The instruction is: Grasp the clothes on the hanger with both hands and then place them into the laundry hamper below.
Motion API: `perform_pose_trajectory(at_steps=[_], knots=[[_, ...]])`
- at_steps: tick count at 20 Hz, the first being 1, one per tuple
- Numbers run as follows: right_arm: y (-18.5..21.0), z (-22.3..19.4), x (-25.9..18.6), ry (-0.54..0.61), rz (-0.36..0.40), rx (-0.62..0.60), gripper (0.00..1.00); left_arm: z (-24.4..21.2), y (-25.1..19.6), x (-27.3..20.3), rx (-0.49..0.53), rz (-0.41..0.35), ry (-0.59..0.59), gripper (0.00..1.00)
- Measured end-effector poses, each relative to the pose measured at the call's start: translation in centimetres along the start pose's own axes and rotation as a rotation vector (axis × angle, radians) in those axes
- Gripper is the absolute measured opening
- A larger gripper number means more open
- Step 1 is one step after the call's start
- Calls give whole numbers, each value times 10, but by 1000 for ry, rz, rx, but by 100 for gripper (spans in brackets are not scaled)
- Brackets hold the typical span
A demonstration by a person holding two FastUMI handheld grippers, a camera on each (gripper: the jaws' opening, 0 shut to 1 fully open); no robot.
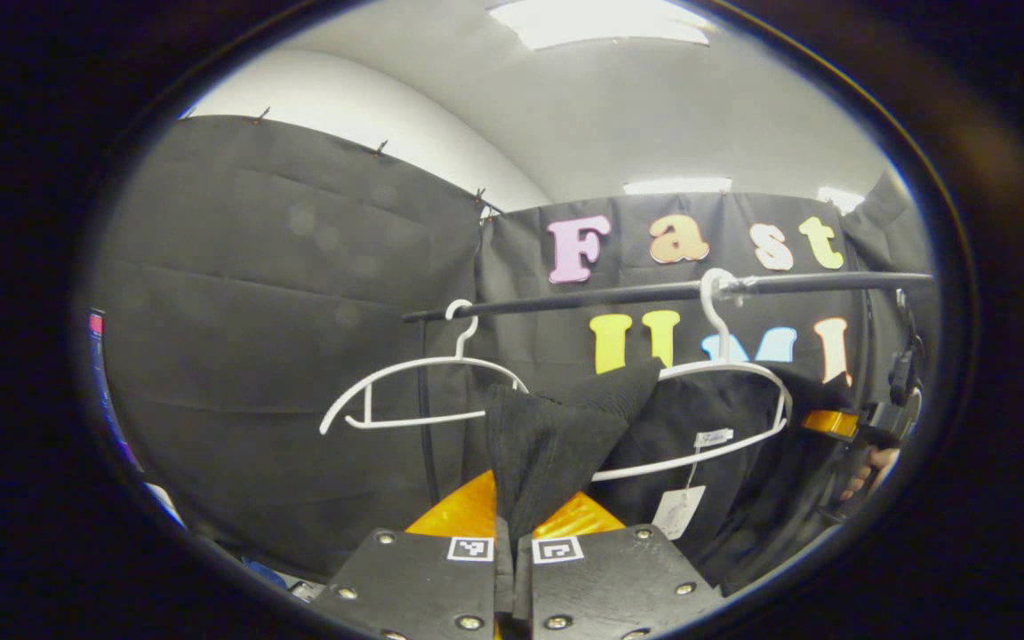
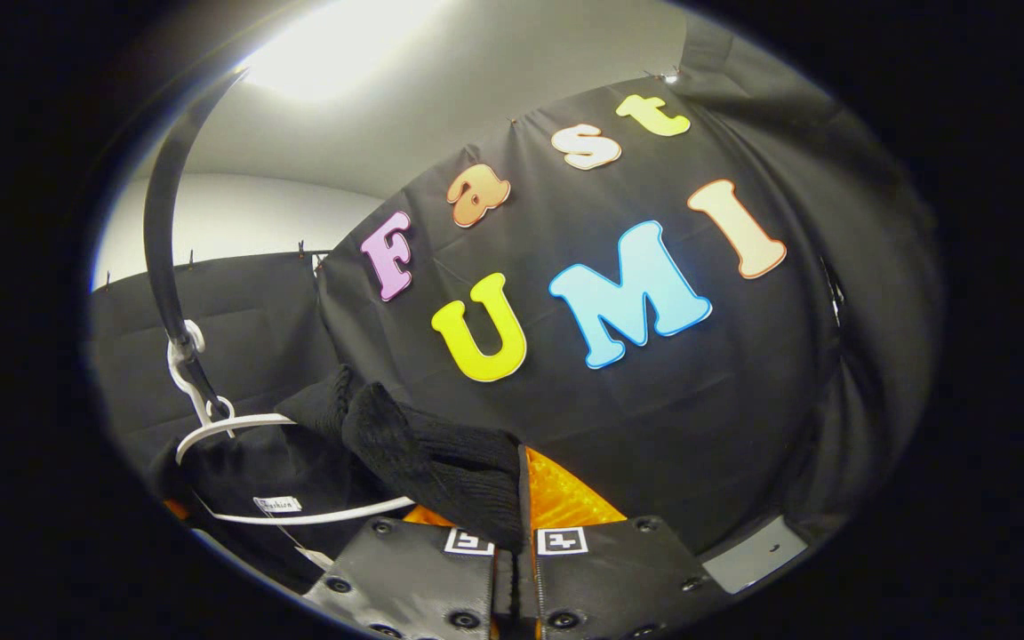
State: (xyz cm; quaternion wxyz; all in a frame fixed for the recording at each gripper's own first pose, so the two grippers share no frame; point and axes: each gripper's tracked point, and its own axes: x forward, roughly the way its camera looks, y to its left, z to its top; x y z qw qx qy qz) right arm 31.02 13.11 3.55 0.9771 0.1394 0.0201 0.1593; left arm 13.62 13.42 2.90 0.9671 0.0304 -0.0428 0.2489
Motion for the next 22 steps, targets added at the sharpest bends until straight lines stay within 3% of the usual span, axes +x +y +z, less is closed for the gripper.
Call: perform_pose_trajectory(at_steps=[6,13,22], knots=[[-6,3,20,-23,-10,-10,7,13,12,8,18,2,2,2],[-14,9,44,-40,-19,-2,7,36,35,30,173,27,-13,0],[-15,-19,61,7,-4,-33,7,0,56,62,187,-31,101,2]])
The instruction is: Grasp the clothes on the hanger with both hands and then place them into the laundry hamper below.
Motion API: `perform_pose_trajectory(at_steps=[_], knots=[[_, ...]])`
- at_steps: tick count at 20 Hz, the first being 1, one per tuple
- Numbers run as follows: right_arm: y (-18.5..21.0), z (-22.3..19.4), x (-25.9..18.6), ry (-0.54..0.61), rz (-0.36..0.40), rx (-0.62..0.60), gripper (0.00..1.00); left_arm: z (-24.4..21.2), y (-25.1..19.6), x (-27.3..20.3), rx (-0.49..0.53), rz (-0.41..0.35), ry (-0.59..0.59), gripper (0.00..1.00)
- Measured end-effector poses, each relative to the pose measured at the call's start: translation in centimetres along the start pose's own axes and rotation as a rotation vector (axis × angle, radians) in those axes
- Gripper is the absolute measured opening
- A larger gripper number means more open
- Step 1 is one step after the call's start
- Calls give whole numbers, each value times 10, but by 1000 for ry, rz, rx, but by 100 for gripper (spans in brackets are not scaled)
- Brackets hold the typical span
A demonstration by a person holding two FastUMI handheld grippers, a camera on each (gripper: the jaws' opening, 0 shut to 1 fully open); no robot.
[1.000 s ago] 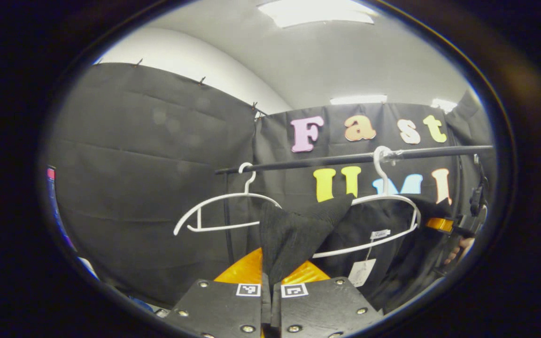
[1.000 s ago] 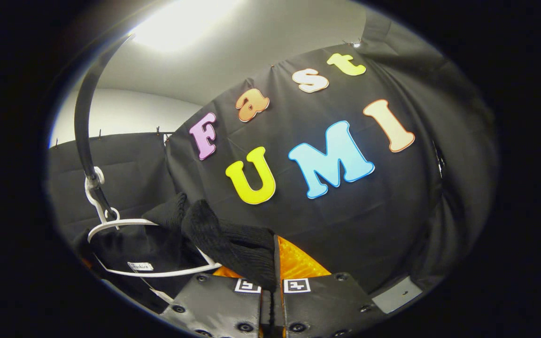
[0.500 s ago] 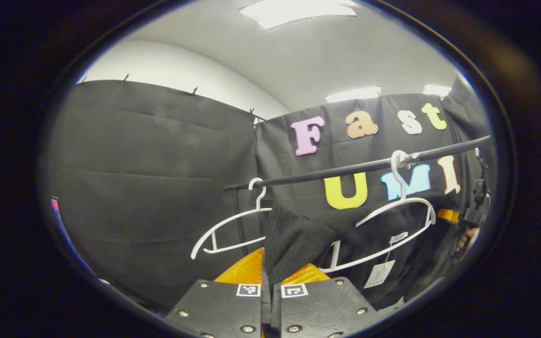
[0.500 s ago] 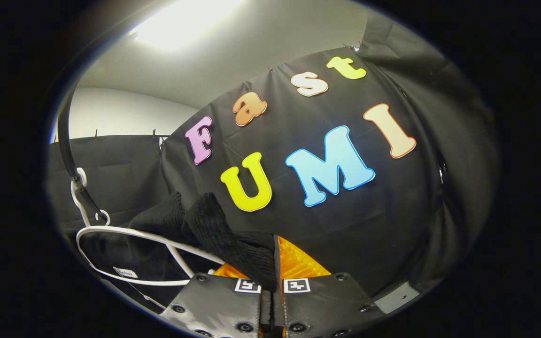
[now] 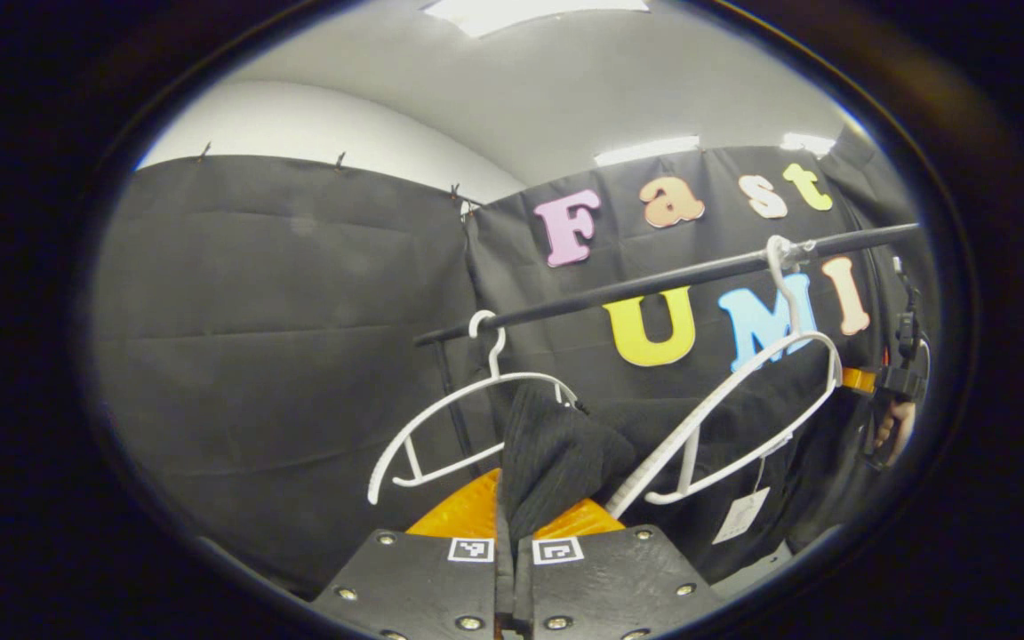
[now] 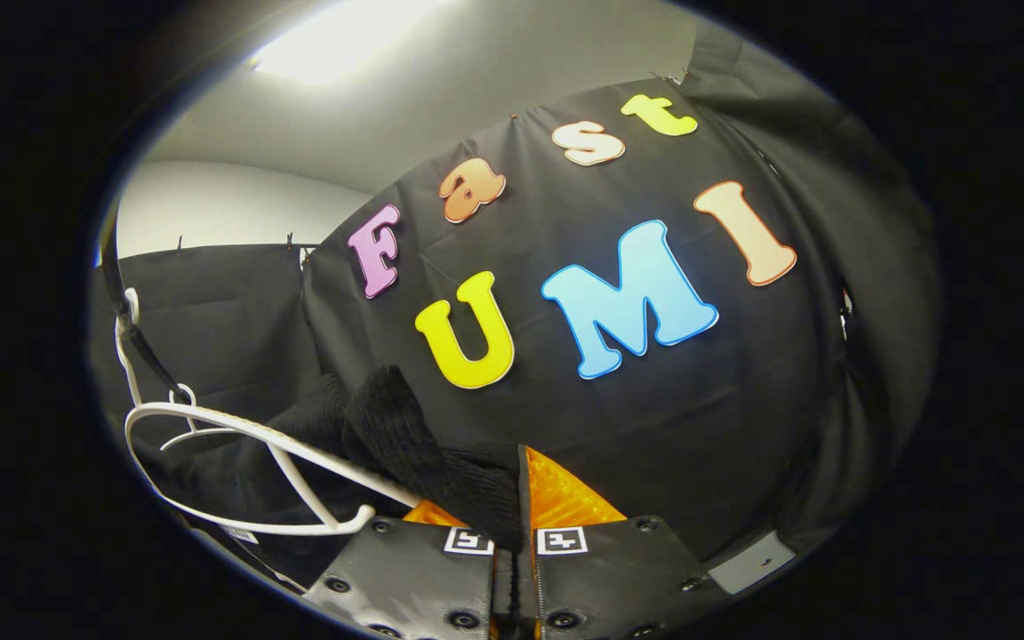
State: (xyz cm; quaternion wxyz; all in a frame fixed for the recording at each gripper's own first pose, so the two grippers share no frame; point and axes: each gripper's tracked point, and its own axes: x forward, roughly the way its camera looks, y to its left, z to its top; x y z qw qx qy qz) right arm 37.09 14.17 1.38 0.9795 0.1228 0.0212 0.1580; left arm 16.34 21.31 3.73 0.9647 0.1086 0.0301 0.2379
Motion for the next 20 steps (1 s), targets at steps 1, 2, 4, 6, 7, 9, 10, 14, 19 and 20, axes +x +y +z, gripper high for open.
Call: perform_pose_trajectory(at_steps=[1,2,4,6,7,9,10,14,19,20], knots=[[1,-6,2,14,1,-10,7,-7,1,4,-1,-8,26,2],[0,-12,3,27,-2,-13,7,-15,0,6,5,-15,47,2],[-1,-25,1,52,-8,-3,6,-26,1,3,5,-19,72,2],[-5,-38,-2,81,-19,-5,6,-39,-1,-1,-37,-34,101,2],[-6,-44,-4,98,-25,-12,7,-44,-1,-2,-47,-46,117,2],[-9,-53,-10,124,-41,-19,7,-51,5,-3,-51,-64,136,2],[-10,-54,-15,128,-51,-24,7,-54,8,-4,-53,-70,141,1],[-12,-67,-38,158,-99,-68,7,-78,9,-7,-82,-113,169,1],[-24,-92,-85,227,-194,-118,7,-123,-3,-23,-121,-197,195,1],[-25,-102,-97,249,-212,-128,7,-134,-5,-30,-119,-219,202,1]])
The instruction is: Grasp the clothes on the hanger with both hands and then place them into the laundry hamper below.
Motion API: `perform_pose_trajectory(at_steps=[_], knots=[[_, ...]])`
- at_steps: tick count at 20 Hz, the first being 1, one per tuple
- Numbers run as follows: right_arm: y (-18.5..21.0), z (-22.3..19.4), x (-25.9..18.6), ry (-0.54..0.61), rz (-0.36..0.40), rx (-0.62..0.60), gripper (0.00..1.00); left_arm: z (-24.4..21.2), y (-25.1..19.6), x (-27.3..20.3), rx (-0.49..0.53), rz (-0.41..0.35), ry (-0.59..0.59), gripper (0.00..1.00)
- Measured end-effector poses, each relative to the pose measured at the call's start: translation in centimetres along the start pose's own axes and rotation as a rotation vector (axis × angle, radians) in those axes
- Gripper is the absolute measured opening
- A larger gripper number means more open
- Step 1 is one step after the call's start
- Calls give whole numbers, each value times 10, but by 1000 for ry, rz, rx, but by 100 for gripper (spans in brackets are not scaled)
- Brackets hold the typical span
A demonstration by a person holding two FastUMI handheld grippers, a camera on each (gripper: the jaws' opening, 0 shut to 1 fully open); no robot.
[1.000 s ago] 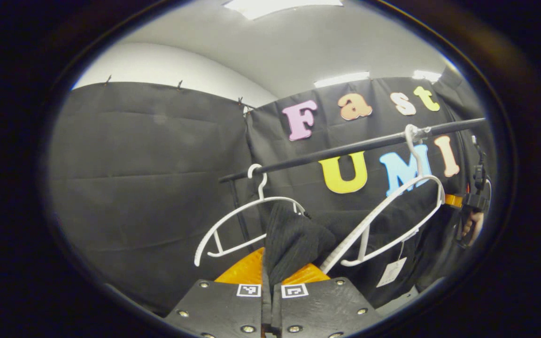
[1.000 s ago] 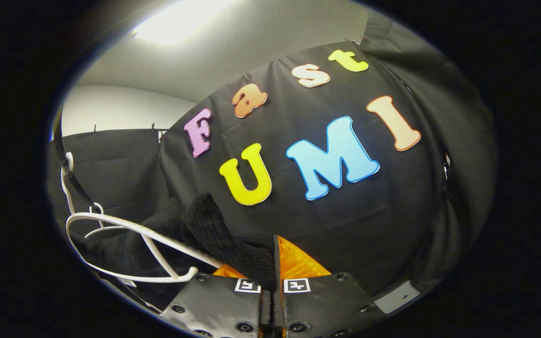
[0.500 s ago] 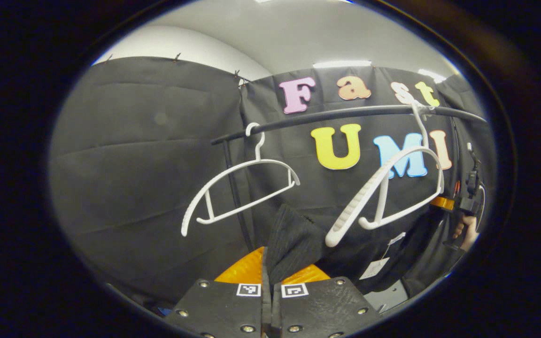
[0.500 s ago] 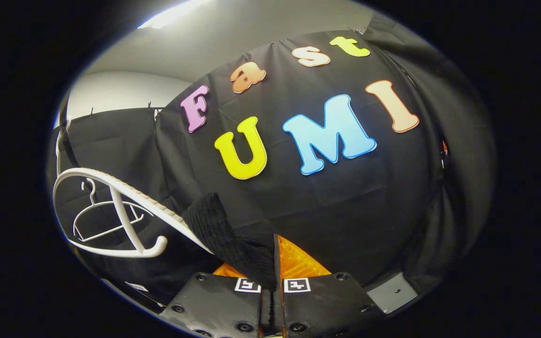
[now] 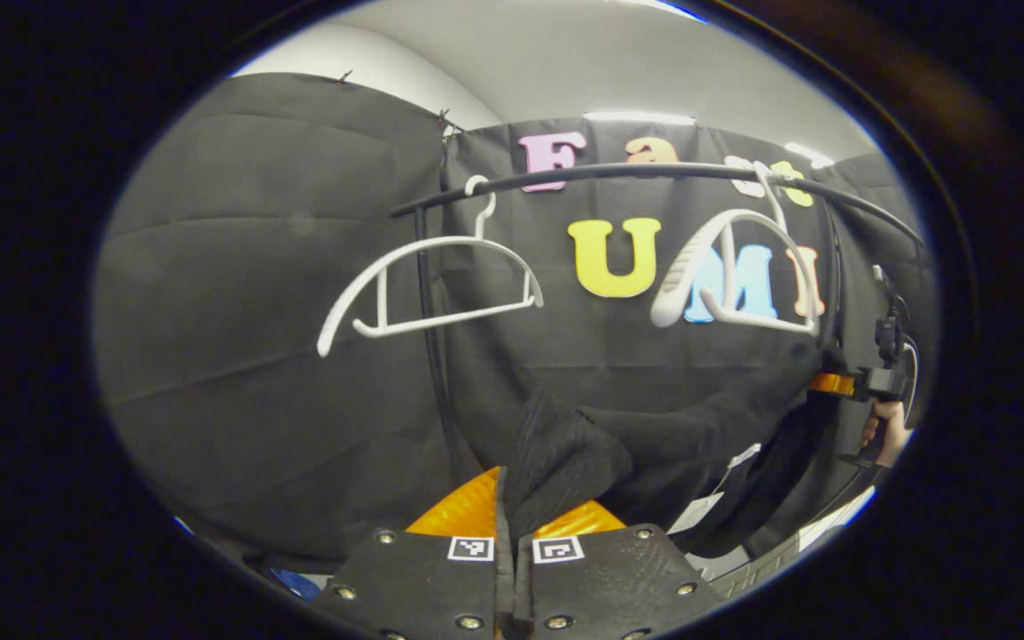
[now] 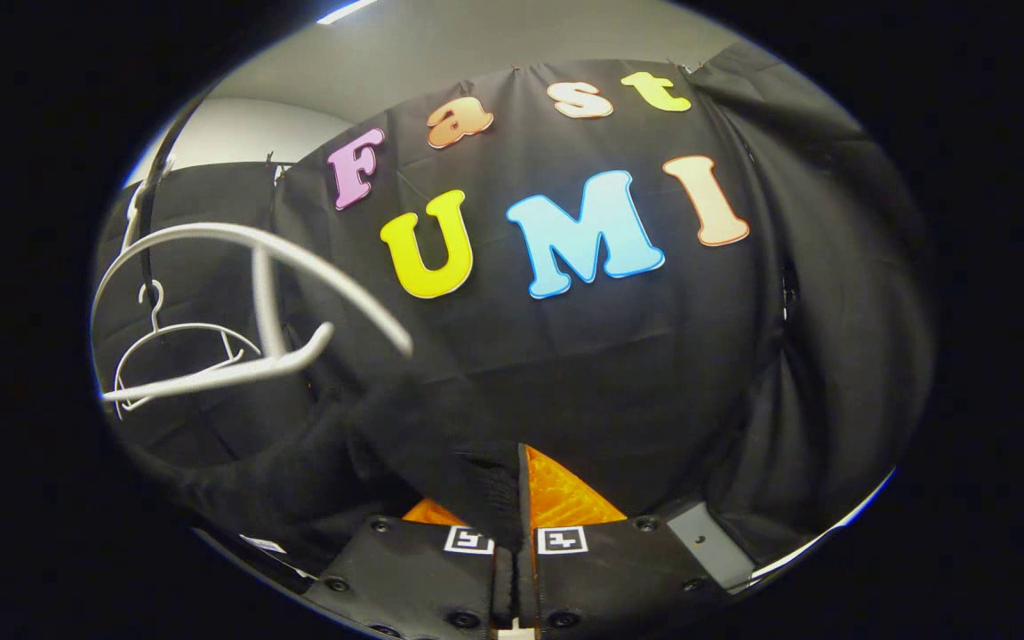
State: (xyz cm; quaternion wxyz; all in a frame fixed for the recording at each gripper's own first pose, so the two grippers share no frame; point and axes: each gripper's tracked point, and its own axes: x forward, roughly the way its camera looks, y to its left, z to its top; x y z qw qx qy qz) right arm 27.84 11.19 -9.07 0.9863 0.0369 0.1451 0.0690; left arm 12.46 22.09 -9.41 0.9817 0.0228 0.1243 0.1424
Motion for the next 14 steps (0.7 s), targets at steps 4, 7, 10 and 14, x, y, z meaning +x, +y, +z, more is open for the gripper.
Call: perform_pose_trajectory(at_steps=[4,7,10,14], knots=[[-8,-50,-40,70,-66,-61,7,-43,-1,6,52,-83,49,1],[-15,-86,-65,124,-117,-50,7,-72,-17,0,79,-170,81,2],[-21,-116,-89,169,-160,-46,7,-90,-42,16,118,-248,99,2],[-21,-143,-109,212,-202,-53,7,-105,-88,41,121,-362,123,0]])
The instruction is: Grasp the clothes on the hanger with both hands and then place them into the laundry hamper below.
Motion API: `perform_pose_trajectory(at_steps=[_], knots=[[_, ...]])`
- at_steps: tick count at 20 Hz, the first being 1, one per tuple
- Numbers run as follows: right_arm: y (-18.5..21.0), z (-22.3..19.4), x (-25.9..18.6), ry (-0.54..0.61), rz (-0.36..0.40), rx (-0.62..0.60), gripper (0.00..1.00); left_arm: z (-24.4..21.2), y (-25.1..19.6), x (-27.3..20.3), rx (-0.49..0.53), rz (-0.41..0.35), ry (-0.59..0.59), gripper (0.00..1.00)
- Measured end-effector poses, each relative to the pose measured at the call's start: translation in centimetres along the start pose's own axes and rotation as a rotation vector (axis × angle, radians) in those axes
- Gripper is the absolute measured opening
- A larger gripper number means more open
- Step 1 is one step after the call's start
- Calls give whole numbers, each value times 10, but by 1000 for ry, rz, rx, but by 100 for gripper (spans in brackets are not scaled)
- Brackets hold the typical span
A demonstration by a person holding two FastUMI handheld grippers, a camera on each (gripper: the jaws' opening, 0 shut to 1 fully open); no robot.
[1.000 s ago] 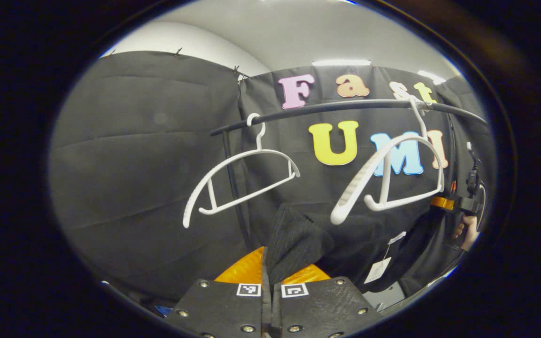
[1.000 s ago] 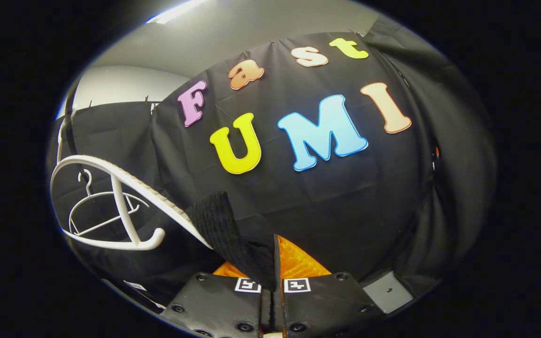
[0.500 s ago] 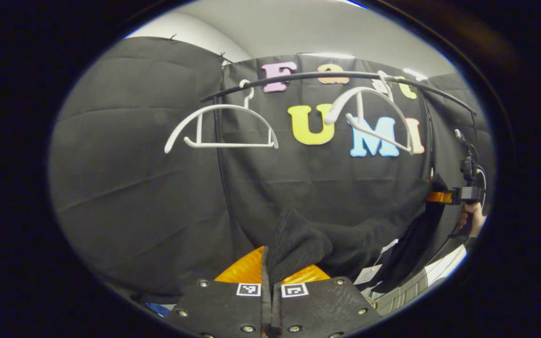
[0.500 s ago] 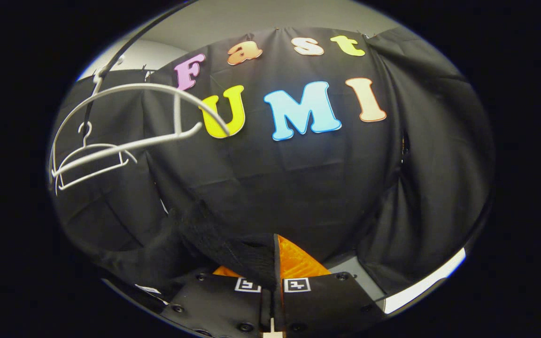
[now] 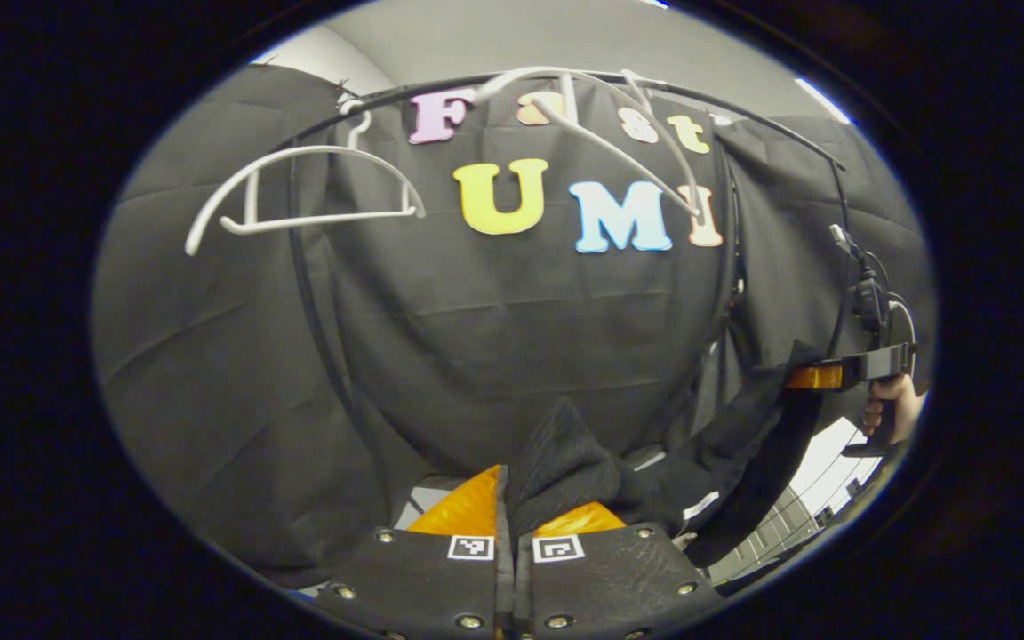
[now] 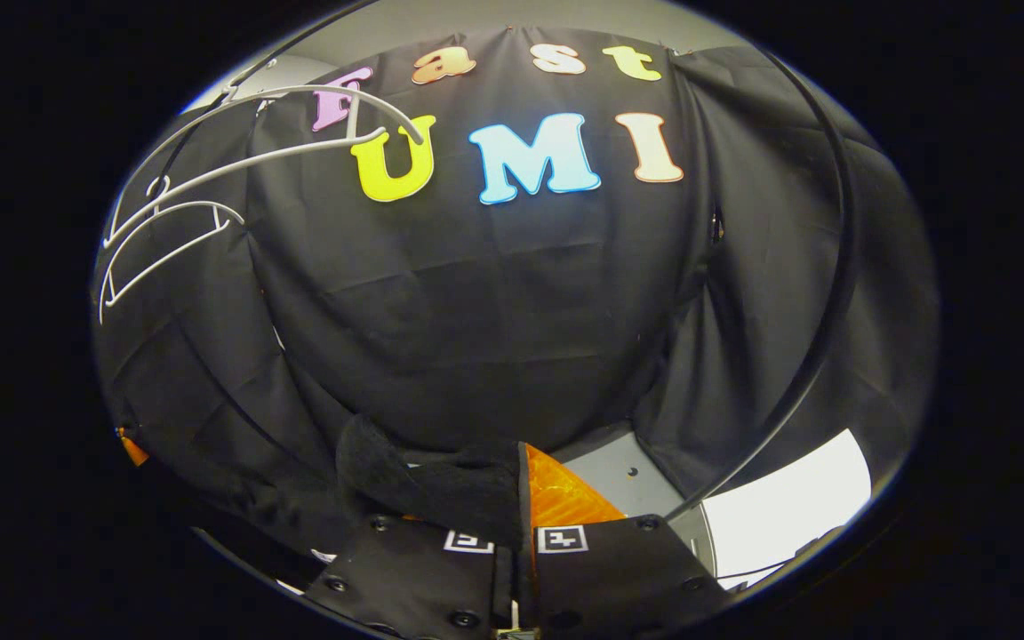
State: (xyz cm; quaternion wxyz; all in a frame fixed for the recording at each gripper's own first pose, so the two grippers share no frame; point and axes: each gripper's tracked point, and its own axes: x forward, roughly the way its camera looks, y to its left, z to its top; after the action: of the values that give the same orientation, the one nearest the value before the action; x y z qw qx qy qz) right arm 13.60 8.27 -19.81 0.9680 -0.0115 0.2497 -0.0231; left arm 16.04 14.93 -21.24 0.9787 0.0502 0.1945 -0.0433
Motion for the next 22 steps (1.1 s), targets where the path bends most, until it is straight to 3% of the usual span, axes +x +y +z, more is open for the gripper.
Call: perform_pose_trajectory(at_steps=[3,9,13,18,22], knots=[[2,-21,-3,31,-39,4,7,-12,-21,23,14,-68,5,1],[0,-84,-8,136,-99,8,7,-78,-52,62,-21,-132,122,1],[-12,-127,2,226,-150,20,7,-109,-54,85,-41,-112,184,1],[-15,-168,10,308,-151,21,7,-163,-60,104,-103,-103,274,1],[-15,-201,24,370,-142,48,7,-193,-79,125,-88,-119,341,1]])
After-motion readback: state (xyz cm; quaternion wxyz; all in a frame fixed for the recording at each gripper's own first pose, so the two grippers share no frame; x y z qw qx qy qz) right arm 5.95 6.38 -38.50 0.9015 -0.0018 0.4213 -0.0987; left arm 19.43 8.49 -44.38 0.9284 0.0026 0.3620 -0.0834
